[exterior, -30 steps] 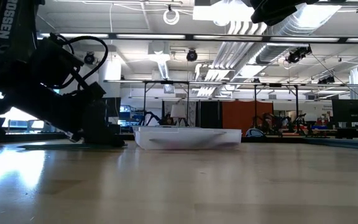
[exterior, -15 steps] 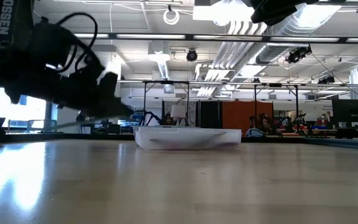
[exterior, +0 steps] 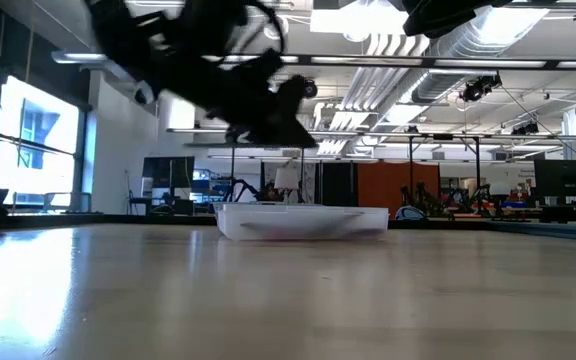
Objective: Pick & place school supplies into a supply box
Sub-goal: Put the light blue pencil into the supply box
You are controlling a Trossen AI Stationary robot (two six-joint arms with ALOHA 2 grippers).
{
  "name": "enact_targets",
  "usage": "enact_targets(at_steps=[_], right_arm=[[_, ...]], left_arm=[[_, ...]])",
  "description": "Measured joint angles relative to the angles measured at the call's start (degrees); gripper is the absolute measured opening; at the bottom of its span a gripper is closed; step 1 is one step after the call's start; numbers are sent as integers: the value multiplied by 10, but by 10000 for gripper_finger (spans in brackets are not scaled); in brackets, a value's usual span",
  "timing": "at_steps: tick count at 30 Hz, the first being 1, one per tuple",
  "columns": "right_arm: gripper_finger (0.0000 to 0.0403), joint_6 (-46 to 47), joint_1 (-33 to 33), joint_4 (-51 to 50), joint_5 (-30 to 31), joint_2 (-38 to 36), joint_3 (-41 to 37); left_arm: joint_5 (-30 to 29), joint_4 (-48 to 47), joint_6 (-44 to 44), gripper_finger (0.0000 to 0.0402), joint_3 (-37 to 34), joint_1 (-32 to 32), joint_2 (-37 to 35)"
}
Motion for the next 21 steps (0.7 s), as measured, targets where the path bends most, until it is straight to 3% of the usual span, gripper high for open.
enact_targets(at_steps=[4, 6, 9, 12, 21], right_arm=[[87, 13, 0, 0, 0, 0, 0], [87, 13, 0, -1, 0, 0, 0], [87, 13, 0, -1, 0, 0, 0], [87, 17, 0, -1, 0, 0, 0], [87, 29, 0, -12, -4, 0, 0]], left_arm=[[23, -289, -3, 69, 164, 38, 29], [59, -353, 3, 65, 227, 52, 53], [125, -369, 21, 56, 291, 64, 90], [151, -355, 25, 56, 319, 69, 132], [101, -365, -12, 107, 322, 69, 213]])
